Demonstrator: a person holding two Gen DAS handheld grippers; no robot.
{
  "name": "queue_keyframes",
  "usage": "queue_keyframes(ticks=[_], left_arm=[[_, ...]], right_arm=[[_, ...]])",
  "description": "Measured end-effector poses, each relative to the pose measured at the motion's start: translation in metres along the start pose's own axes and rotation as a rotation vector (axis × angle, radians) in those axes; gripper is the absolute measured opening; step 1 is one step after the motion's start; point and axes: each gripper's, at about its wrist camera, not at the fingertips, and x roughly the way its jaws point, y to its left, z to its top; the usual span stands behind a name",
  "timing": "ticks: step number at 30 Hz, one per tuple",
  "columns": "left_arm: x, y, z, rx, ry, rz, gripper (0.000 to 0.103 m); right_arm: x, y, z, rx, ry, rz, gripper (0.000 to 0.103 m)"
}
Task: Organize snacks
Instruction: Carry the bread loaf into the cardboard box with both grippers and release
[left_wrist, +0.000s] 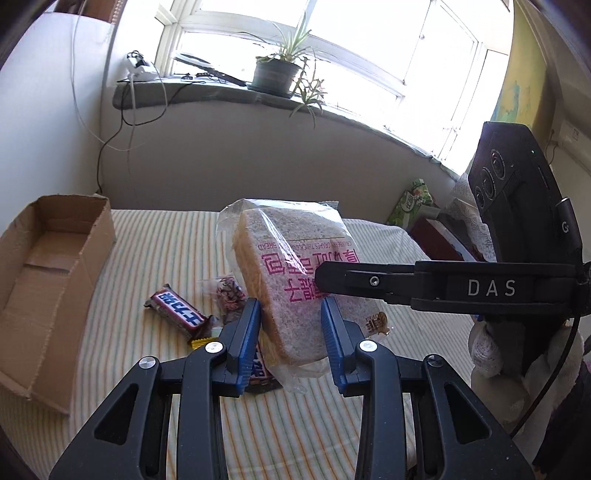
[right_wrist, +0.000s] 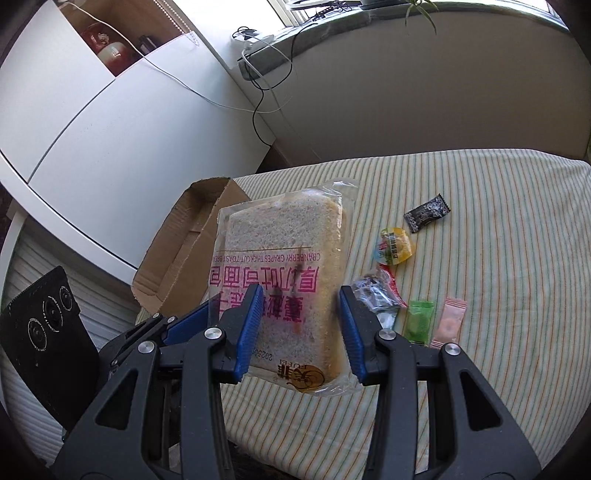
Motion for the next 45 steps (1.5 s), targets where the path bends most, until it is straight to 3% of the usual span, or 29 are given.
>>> queue_keyframes(ticks=[12,21,26,33,34,36,45], left_arm=[[-0.060,0.096,0.005,-0.115,-0.109,0.197,0.032],[-0.081,0.159,0.000,-0.185,-0.109,0.340,0.032],[-0.083,0.177,-0.004,-0.205,-0.106,0.380,0.032],[-0.086,0.190,-0.009,-0.203,-0.106,0.459,0.032],[-0.088,0.191,-0.009,-0.206,-0.111,0.458,0.032],[-0.092,0.188,-0.012,-0.207,-0.113,0.464,0.032],[-0.097,0.163,-0.007,-0.155,-0.133,0.477,0.033]], right_arm=[[0.074,0.124,0.029,-0.170,0.055,0.114,0.043],[0.139,0.195,0.033,-0.266,0.127,0.182,0.043],[0.158,0.209,0.031,-0.283,0.160,0.195,0.043],[0.170,0.228,0.028,-0.362,0.149,0.137,0.043],[0.168,0.228,0.027,-0.376,0.133,0.109,0.046],[0.162,0.227,0.025,-0.388,0.109,0.088,0.068],[0.126,0.212,0.023,-0.414,0.020,0.021,0.070]])
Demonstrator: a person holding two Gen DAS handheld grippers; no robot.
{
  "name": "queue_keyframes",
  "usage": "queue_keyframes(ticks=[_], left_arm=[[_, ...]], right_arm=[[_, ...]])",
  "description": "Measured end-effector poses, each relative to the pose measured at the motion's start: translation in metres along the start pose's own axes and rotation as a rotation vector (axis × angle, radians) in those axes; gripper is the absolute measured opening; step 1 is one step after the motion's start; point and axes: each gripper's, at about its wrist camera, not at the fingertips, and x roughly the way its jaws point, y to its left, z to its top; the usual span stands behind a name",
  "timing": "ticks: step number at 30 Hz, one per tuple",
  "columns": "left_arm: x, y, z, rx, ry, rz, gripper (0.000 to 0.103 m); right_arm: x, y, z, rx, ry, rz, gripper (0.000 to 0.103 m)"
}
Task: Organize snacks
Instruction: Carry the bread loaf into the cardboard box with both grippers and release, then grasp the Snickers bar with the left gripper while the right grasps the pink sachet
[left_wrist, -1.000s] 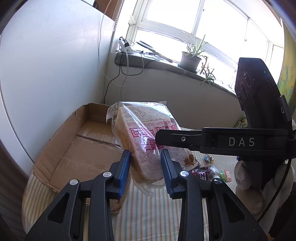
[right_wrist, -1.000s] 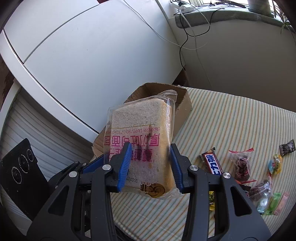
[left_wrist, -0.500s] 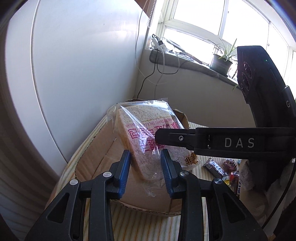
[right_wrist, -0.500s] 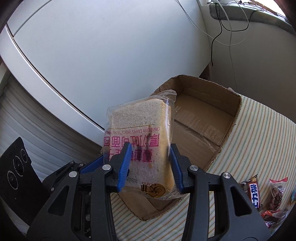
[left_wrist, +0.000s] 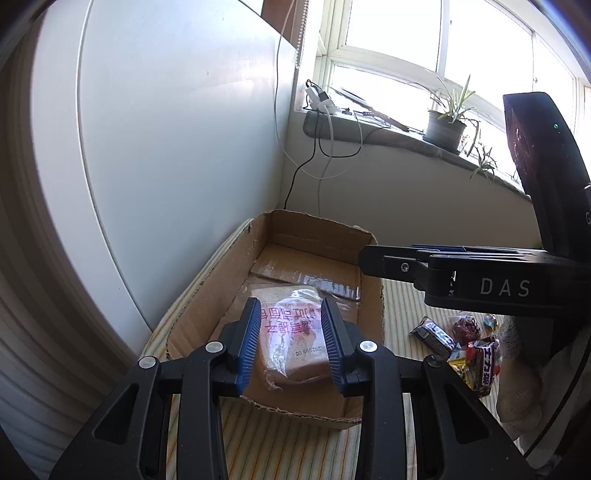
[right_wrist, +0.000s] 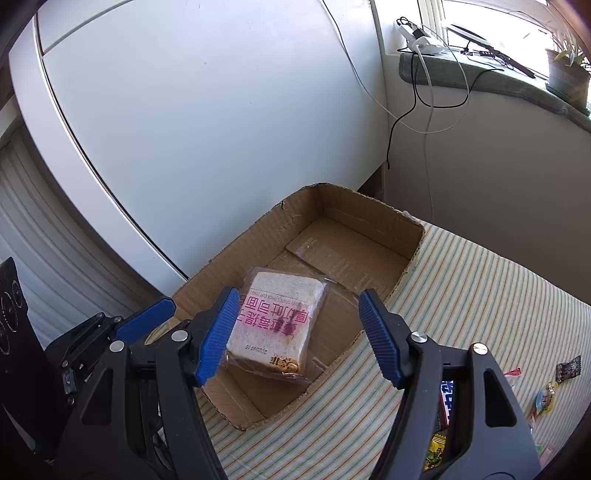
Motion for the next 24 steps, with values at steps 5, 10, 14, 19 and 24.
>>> queue_keyframes(ticks=[5,10,14,19,24], left_arm=[[-0.008,-0.016,0.000,0.027,-0.011,-0.010,0.034],[-0.012,-0.044,-0.001,0.066,-0.018,-0.060,0.034],[-0.004,-0.072,-0.007,0.100,0.014,-0.110,0.034],[0.011,-0.109,-0.017,0.129,0.065,-0.170,0.044],[0.026,-0.139,-0.027,0.156,0.116,-0.206,0.046]], right_arm=[[-0.024,-0.027,-0.005,0.022,-0.061,-0.042,0.070],[-0.065,-0.061,-0.029,-0.021,-0.087,-0.161,0.070],[-0.093,-0.090,-0.056,-0.055,-0.064,-0.316,0.070],[-0.112,-0.128,-0.084,0.005,-0.030,-0.401,0.070],[-0.128,-0.151,-0.105,0.047,-0.031,-0.420,0.070]])
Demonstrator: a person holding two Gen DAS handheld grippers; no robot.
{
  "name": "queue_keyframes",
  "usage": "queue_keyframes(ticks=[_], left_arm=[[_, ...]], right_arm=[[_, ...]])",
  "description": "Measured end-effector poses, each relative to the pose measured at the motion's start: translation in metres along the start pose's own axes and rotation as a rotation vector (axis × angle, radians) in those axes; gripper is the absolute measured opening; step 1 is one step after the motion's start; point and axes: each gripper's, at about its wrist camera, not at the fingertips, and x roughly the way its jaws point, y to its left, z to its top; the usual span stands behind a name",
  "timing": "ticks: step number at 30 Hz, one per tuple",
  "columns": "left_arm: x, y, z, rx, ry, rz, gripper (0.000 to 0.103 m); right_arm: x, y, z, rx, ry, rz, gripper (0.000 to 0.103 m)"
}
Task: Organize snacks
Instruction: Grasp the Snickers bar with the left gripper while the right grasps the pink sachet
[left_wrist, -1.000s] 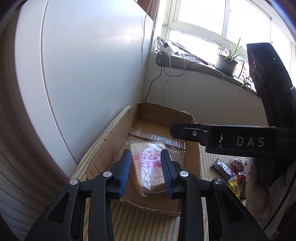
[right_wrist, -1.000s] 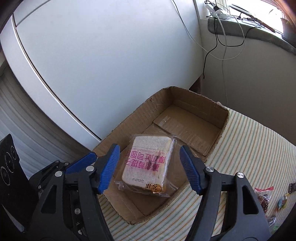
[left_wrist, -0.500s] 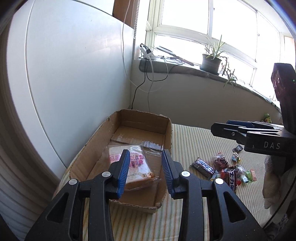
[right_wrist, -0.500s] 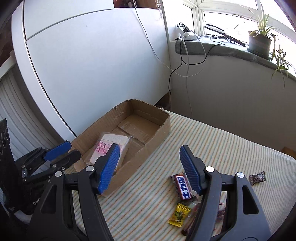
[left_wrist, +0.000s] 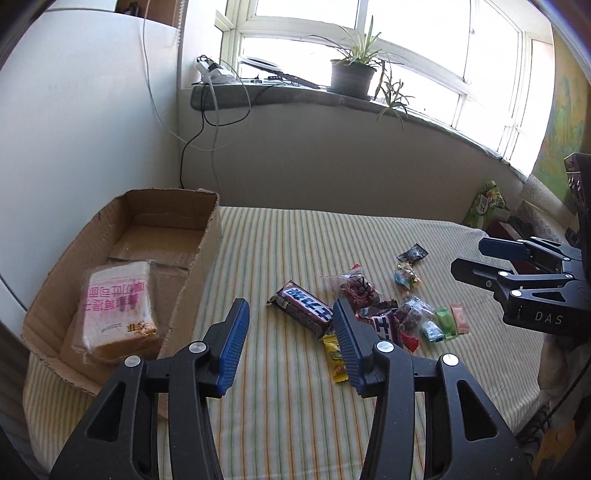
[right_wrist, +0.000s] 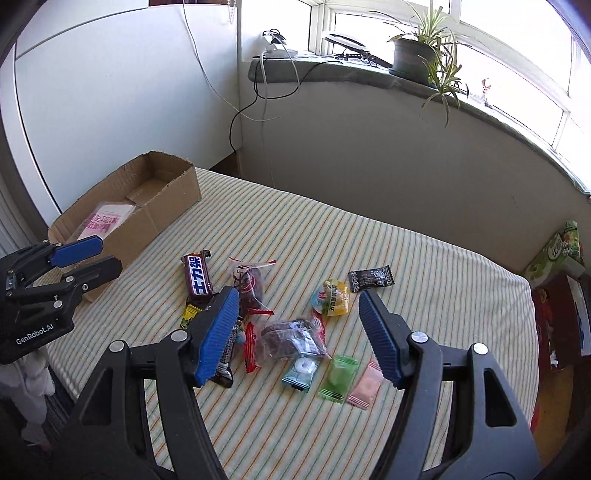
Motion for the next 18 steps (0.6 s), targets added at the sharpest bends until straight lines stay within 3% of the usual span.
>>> queue_keyframes(ticks=[8,16,18], left_arm=[[0.040,-0.006,0.002,-0.086,0.117,-0.100,0.046],[0.076,-0.008,0.003,-0.091,0.176,-0.044,0.046],[0.082,-0.006,0.003,-0.098,0.182,-0.033,0.046]], right_arm=[[0.011,-0.050,-0.040,0.101,0.071,0.053,0.070],[0.028,-0.058,-0.076,0.119,0.136,0.137,0.069],[0.034,-0.056,-0.077,0.090,0.147,0.108,0.068]])
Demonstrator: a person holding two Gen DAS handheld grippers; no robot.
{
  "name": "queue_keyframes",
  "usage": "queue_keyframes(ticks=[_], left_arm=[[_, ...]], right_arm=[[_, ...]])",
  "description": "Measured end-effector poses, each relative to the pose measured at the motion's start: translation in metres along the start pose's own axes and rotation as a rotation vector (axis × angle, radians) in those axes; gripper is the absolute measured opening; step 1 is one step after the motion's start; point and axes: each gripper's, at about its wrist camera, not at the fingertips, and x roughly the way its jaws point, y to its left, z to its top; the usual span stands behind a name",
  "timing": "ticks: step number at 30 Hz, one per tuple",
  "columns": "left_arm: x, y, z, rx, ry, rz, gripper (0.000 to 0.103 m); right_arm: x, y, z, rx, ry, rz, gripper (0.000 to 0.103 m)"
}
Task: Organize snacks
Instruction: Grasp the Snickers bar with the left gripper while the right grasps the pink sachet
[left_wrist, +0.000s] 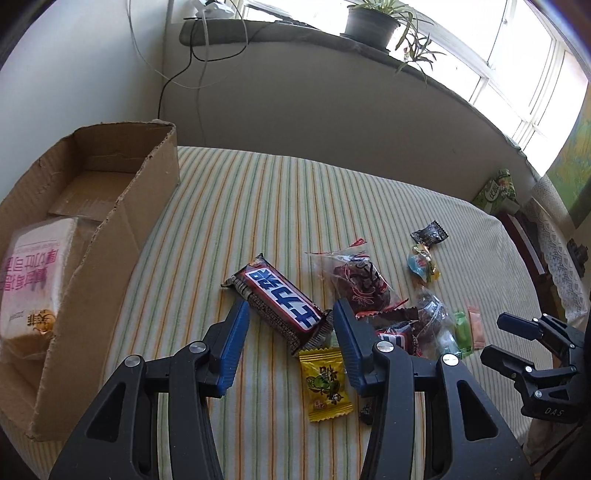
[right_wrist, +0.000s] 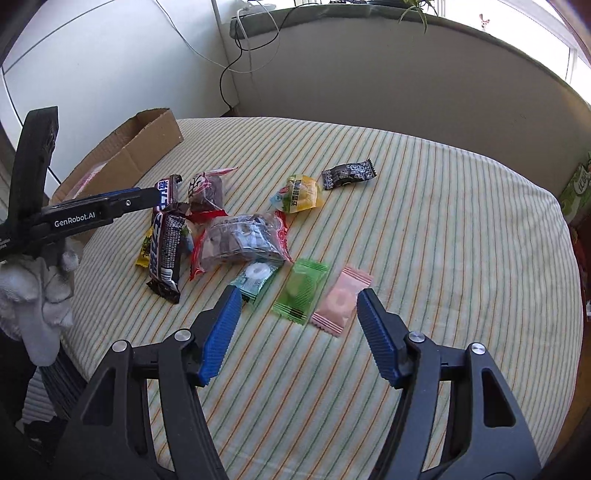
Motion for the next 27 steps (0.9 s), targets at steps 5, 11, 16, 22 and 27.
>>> queue_keyframes(ticks=[5,11,16,22,27], left_arm=[[0.013,0.007,0.003,-0.037,0.010,0.022,0.046],[0.028,0.003,0.006,-0.017,0.016,0.033,0.047],[0.038,-0.008,0.009,0.090,0.002,0.088,0.042],[0.029,-0.006,0.002,0.110,-0.010,0.088,0.025],[0.021,-0.005,-0.001,0.093,-0.027,0.063,0.025]], right_arm=[[0.012,-0.015,0.011,0.097,0.019,0.000,0.047],[0.020,-0.026,0.007,0.135,0.040,-0.001,0.041],[0.029,-0.022,0.007,0.118,0.045,-0.031,0.036],[0.028,-0.019,0.005,0.082,0.054,-0.029,0.019],[0.023,-0.023,-0.002,0.090,0.047,-0.024,0.016]])
